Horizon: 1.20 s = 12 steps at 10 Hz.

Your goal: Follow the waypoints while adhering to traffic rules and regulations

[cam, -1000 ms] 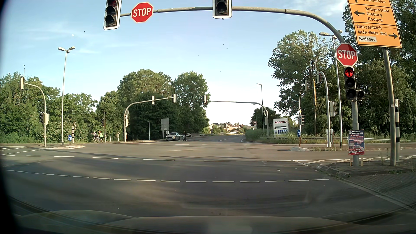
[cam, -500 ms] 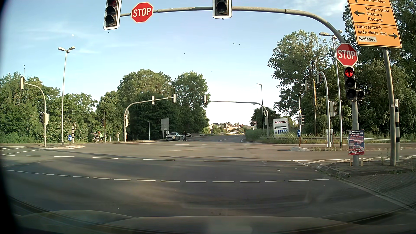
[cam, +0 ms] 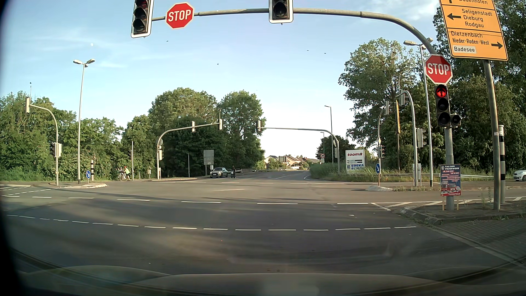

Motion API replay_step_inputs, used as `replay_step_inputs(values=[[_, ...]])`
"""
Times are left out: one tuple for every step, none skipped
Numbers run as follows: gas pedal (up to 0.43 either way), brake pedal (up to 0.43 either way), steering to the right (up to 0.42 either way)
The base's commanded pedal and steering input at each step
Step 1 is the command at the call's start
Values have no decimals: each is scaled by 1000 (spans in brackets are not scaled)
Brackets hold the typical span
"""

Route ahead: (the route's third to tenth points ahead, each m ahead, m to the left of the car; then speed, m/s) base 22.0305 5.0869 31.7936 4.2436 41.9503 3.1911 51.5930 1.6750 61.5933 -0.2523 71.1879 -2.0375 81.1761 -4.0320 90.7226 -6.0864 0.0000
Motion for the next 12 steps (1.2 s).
replay_step_inputs(values=[[0,305,6],[0,299,6],[0,305,6],[0,305,6],[0,305,6],[0,305,6],[0,305,6],[0,305,6],[0,305,6],[0,305,6],[0,305,6],[0,305,6]])
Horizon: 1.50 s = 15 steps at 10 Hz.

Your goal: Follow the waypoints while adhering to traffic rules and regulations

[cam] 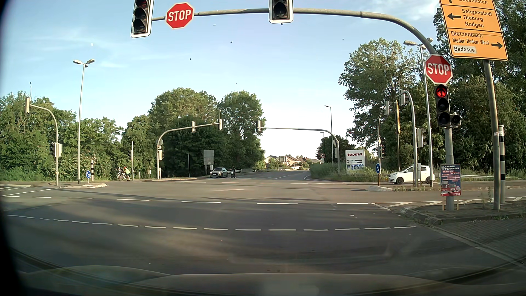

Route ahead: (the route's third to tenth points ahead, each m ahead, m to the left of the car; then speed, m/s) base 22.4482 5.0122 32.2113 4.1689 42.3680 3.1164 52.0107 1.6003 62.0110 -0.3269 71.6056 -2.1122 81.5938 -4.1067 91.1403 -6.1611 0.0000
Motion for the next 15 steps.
replay_step_inputs(values=[[0,305,6],[0,305,6],[0,305,6],[0,305,6],[0,305,6],[0,305,6],[0,305,6],[0,305,6],[0,305,6],[0,305,6],[0,305,6],[0,305,6],[0,305,6],[0,305,6],[0,305,6]])
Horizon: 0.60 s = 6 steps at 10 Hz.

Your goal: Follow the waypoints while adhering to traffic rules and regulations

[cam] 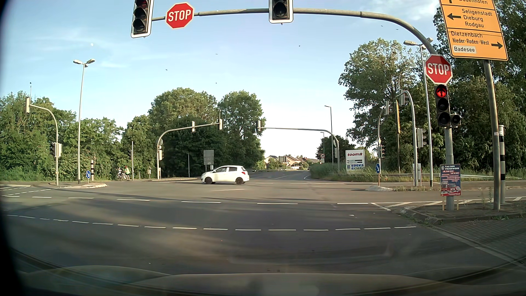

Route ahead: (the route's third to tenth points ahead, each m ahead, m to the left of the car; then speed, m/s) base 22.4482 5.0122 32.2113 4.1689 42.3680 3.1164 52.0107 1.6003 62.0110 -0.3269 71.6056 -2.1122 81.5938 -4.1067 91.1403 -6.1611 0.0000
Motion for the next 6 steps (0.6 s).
replay_step_inputs(values=[[0,305,6],[0,305,6],[0,305,6],[0,305,6],[0,305,6],[0,305,6]])
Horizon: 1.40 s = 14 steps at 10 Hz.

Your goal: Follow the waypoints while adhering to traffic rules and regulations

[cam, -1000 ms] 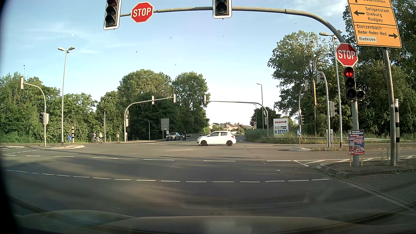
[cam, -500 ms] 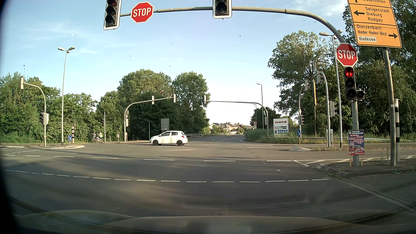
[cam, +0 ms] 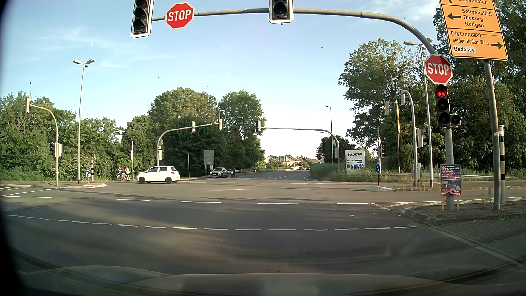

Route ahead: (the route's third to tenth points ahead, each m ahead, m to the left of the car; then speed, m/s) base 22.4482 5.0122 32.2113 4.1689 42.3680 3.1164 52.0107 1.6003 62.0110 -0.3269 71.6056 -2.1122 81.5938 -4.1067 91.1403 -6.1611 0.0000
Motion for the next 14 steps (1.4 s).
replay_step_inputs(values=[[0,305,6],[0,305,6],[0,305,6],[0,305,6],[0,305,6],[0,305,6],[0,305,6],[0,305,6],[0,305,6],[0,305,6],[0,305,6],[0,305,6],[0,305,6],[0,305,6]])
